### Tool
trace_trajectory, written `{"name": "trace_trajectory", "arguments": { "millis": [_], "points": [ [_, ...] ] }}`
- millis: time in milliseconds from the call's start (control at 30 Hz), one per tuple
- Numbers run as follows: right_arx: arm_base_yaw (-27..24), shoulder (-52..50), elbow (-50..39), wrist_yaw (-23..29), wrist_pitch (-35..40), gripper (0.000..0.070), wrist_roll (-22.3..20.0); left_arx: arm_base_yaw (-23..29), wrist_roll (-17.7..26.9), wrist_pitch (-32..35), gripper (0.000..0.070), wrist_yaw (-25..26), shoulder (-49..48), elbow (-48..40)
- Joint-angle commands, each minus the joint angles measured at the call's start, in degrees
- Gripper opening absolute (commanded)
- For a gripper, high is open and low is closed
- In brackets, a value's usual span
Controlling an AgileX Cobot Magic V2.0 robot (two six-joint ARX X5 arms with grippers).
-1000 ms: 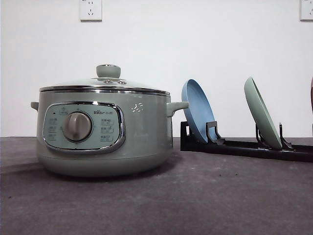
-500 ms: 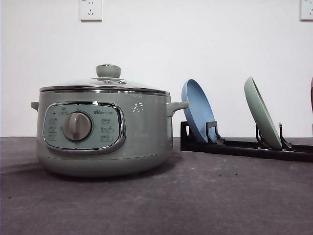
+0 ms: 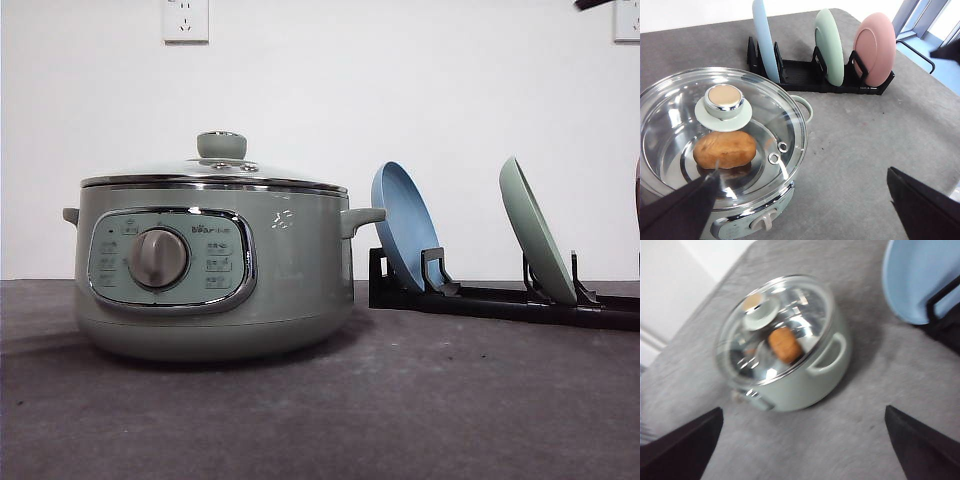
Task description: Transfer potato from steamer to green plate
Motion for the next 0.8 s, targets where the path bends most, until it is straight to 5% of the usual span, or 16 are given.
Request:
{"name": "trace_trajectory", "arguments": {
  "millis": [0, 333, 500, 633, 767],
  "points": [
    [0.17, 3.72, 3.02, 2.03, 0.64, 0.0652, 0.8, -0.22, 0.24, 0.55, 0.07, 0.42, 0.41, 1.33],
    [-1.91, 21.98, 16.03, 11.15, 0.87, 0.0652, 0.82, -0.22, 0.22, 0.48, 0.07, 0.42, 0.41, 1.33],
    [-4.18, 30.31, 20.73, 11.55, 2.65, 0.065, 0.98, -0.22, 0.24, 0.44, 0.07, 0.42, 0.41, 1.33],
    [-5.89, 35.41, 22.19, 11.55, 6.2, 0.0561, 1.75, -0.22, 0.24, 0.38, 0.07, 0.42, 0.41, 1.33],
    [-7.38, 38.72, 22.29, 11.55, 9.82, 0.0547, 2.79, -0.22, 0.26, -0.59, 0.07, 0.42, 0.41, 1.33]
  ]
}}
